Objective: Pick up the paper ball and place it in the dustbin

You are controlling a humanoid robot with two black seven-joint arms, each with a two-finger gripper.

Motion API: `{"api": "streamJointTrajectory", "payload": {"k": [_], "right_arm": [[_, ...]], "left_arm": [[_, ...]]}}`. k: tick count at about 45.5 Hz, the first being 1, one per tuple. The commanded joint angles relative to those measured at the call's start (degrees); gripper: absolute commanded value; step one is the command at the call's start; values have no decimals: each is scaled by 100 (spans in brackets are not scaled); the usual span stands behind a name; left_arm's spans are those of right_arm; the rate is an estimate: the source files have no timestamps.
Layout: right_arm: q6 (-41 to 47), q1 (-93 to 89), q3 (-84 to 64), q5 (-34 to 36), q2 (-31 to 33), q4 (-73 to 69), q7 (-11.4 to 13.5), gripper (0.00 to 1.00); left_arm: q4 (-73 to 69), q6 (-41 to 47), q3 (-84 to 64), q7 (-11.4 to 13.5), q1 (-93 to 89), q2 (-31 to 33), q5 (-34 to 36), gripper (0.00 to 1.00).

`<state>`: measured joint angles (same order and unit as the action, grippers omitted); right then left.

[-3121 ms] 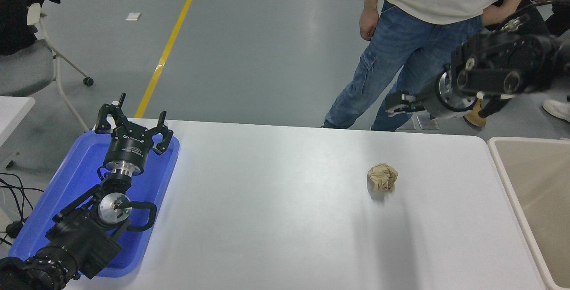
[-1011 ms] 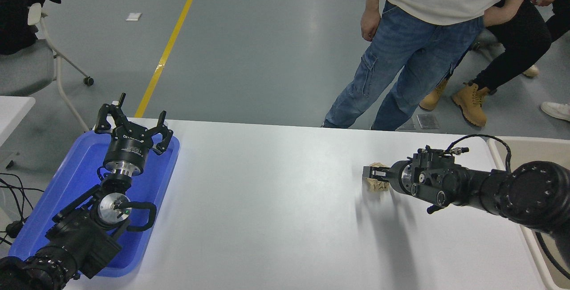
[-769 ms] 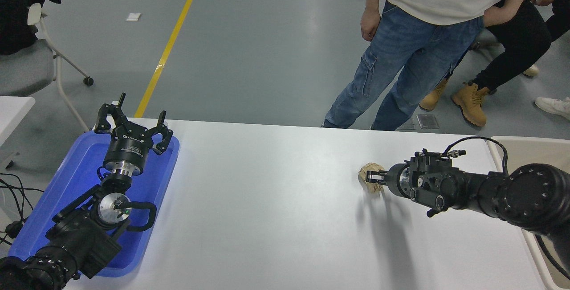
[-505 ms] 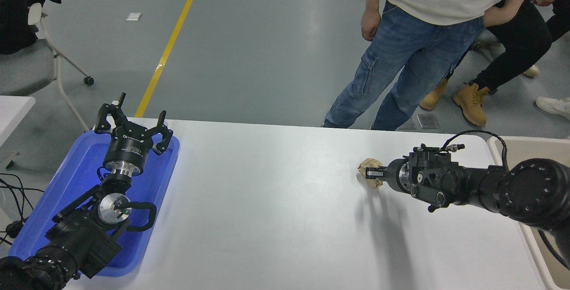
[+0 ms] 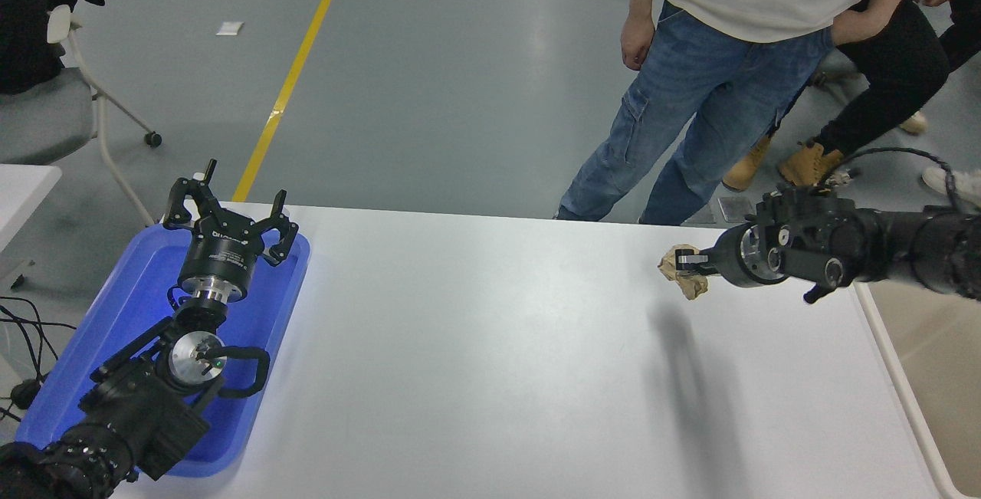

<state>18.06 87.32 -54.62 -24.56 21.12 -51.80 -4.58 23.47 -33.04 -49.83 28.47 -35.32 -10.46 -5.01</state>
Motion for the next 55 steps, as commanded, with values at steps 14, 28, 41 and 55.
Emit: {"api": "streamJointTrajectory", "payload": {"k": [14,28,41,55], "right_arm": [[1279,2403,-1103,-23,1061,-1377,1,0],[1701,3361,-1411,-31,1377,-1939,45,0],[2000,4135,-1701,-31,1430,-2115,45,0],[1948,4109,-1710,-58,1430,-2098,45,0]], "left_arm": [[0,0,0,1,-1,0,0,100],[0,0,0,1,8,0,-9,100],[0,0,0,1,8,0,-9,100],[0,0,0,1,8,0,-9,100]]}}
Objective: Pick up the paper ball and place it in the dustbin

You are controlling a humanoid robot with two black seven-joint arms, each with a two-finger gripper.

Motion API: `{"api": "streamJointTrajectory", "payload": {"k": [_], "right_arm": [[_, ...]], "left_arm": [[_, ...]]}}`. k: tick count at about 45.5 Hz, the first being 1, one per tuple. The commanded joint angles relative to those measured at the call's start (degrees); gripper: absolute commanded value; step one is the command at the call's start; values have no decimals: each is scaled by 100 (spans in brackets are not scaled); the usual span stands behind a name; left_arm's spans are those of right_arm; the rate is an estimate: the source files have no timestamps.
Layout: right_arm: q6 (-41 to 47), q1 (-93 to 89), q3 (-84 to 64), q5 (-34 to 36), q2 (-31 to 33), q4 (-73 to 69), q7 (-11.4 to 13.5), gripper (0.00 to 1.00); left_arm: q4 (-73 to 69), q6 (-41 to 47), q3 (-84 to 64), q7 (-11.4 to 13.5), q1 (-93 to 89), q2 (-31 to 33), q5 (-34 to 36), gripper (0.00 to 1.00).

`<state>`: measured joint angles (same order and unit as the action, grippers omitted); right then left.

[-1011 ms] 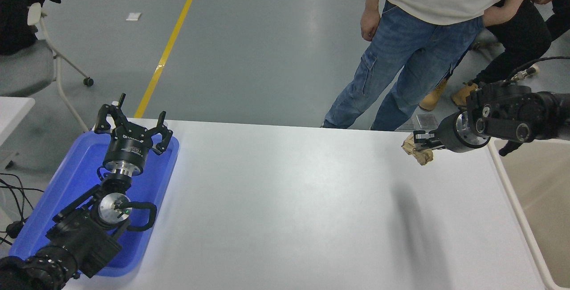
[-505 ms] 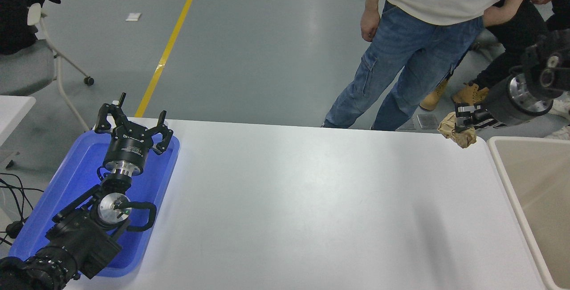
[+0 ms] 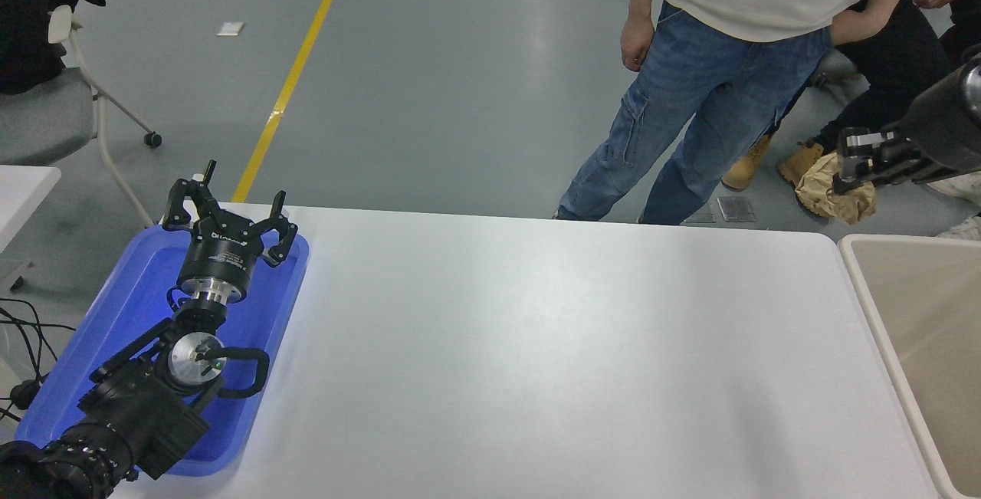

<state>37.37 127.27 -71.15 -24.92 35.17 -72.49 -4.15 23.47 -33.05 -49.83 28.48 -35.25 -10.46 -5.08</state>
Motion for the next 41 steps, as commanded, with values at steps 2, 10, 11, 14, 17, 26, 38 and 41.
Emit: {"api": "streamJointTrajectory", "payload": {"k": [2,10,11,14,17,26,38,41], "right_arm": [[-10,96,-57,-48,25,-2,2,0],[-396,-255,-66,-57,279,218,11,0],[-458,-342,-66,-57,332,279,11,0],[-642,-623,-66,-57,455,525,11,0],[-827,-975,-66,-31,631,867,11,0],[-1381,-2398,83,75,1053,2449,11,0],[-1864,-4806,1594,75,1519,4453,11,0],[-1917,-5500,2165,75,1519,4954,11,0]], "left_arm": [[0,0,0,0,0,0,-2,100],[0,0,0,0,0,0,7,100],[0,0,0,0,0,0,-2,100],[0,0,0,0,0,0,-2,100],[0,0,0,0,0,0,-2,100],[0,0,0,0,0,0,-2,100],[0,0,0,0,0,0,7,100],[0,0,0,0,0,0,-2,100]]}}
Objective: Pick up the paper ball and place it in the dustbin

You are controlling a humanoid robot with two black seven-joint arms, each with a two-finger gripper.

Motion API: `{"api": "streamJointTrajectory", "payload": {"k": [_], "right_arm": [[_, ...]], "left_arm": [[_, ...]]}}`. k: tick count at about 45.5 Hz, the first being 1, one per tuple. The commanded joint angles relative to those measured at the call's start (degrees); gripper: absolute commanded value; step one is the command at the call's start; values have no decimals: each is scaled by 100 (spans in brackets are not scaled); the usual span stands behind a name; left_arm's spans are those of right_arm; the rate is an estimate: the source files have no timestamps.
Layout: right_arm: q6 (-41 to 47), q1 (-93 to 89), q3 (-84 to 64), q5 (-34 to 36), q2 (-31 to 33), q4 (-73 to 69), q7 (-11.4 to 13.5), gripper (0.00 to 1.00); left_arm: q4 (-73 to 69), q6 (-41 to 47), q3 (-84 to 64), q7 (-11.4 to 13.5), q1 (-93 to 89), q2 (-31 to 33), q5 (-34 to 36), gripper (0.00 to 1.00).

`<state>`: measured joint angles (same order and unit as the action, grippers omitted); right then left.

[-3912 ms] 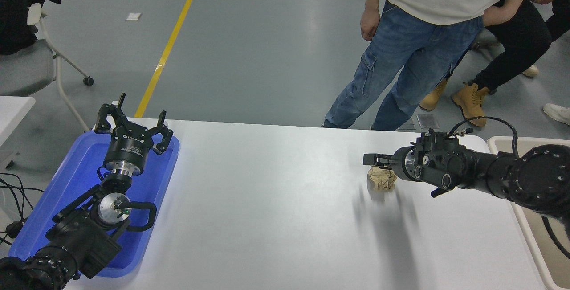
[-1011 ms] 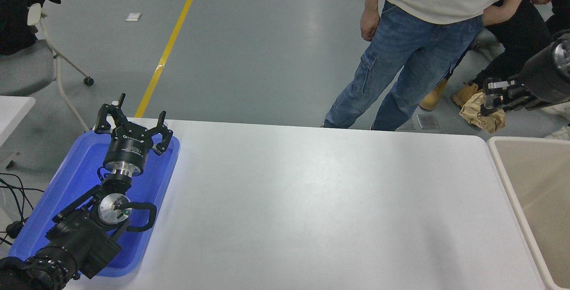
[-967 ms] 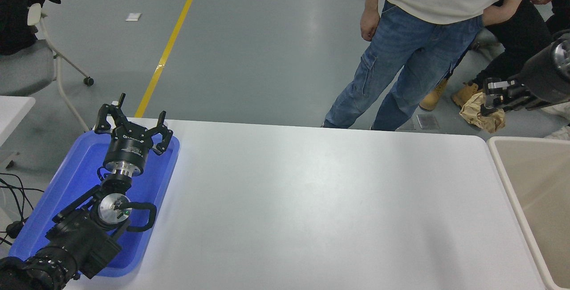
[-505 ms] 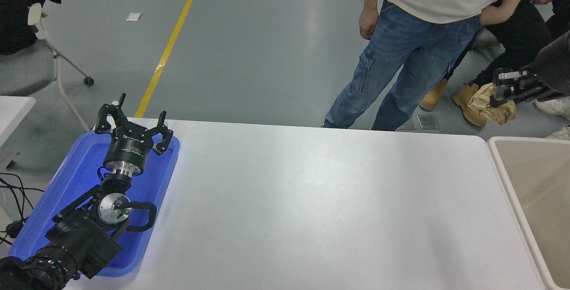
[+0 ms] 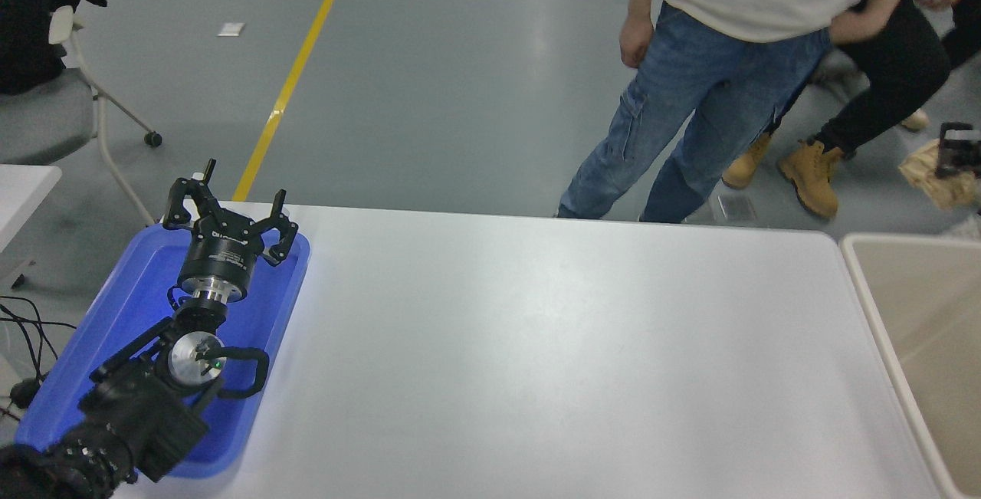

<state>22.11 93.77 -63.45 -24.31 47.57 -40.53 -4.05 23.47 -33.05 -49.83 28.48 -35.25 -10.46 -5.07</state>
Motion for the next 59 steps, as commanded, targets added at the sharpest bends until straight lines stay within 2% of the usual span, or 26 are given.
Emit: {"api": "streamJointTrajectory", "payload": {"k": [1,9,20,28,35,59], "right_arm": [[-409,-2388,1589,14,271,1898,1,0],[-760,-3725,2960,6,157,2576,1,0],[-1665,-4754,3691,189,-493,2831,9,0],[-1727,-5307,3753,796,-1012,3288,9,0],[-1903,-5703,3761,919,-1495,3622,9,0],[-2202,-6011,3761,1095,-1848,3622,9,0]], "left_arm": [[0,0,0,0,1,0,-3,100],[0,0,0,8,1,0,6,100],[0,0,0,0,1,0,6,100],[0,0,0,0,-8,0,6,100],[0,0,0,8,1,0,-3,100],[0,0,0,8,-8,0,-3,100]]}}
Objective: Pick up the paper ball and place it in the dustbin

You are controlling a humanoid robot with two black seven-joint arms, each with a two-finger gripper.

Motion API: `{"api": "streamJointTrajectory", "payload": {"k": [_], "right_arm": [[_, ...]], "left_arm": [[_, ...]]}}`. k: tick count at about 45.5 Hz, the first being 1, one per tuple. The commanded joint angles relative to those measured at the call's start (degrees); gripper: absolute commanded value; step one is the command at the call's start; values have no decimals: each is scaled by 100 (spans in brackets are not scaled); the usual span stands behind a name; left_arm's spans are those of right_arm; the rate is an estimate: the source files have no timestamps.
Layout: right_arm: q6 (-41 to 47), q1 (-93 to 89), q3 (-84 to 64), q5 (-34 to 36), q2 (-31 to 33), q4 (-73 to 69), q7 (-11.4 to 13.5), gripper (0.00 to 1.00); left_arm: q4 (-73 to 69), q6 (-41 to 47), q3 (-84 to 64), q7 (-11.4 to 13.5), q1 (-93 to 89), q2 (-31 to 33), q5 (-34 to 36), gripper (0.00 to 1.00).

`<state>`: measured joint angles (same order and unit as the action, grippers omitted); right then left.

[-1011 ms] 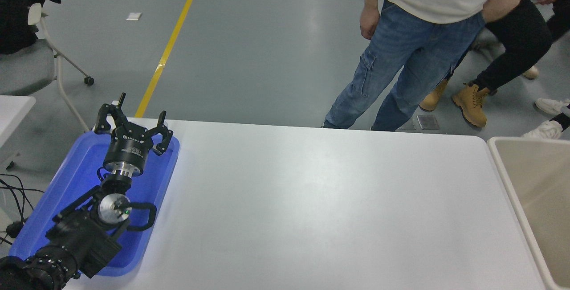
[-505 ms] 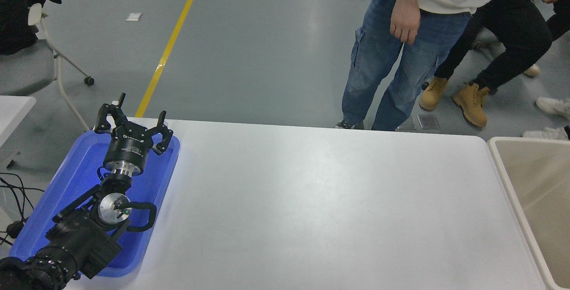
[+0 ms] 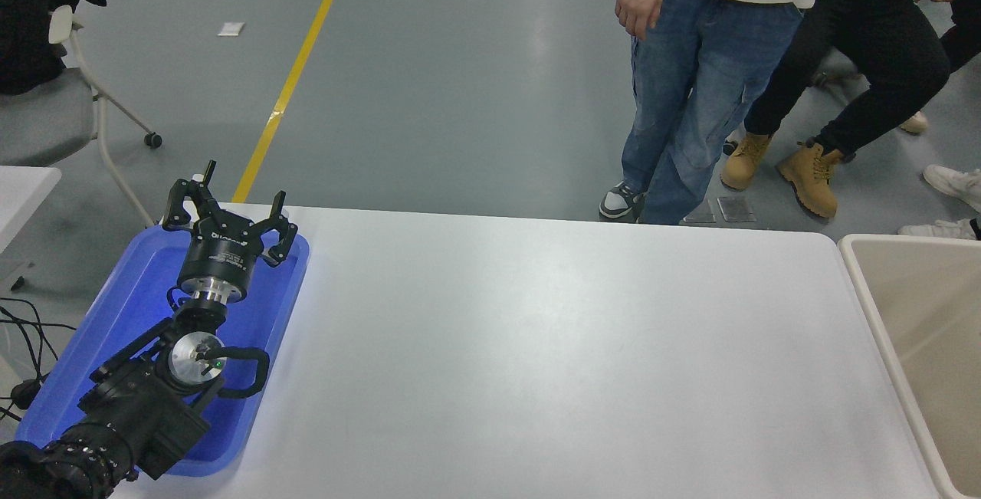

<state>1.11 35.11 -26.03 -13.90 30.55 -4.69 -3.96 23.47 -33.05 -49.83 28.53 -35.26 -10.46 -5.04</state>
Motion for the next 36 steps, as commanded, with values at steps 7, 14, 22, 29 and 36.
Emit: {"api": "streamJointTrajectory", "payload": {"k": [7,14,22,29,36], "right_arm": [[-259,-162,10,63,-146,39,-9,46],[-655,-171,10,63,-146,30,-9,100],[-612,-145,19,63,-155,-58,-9,100],[-603,-57,28,63,-173,-76,-9,100],[-612,40,317,63,-173,-84,-26,100]], "left_arm": [[0,-9,0,3,2,0,3,100],[0,0,0,-6,2,0,3,100],[0,0,0,3,2,0,3,100],[0,0,0,3,2,0,3,100],[0,0,0,3,-7,0,-6,100]]}}
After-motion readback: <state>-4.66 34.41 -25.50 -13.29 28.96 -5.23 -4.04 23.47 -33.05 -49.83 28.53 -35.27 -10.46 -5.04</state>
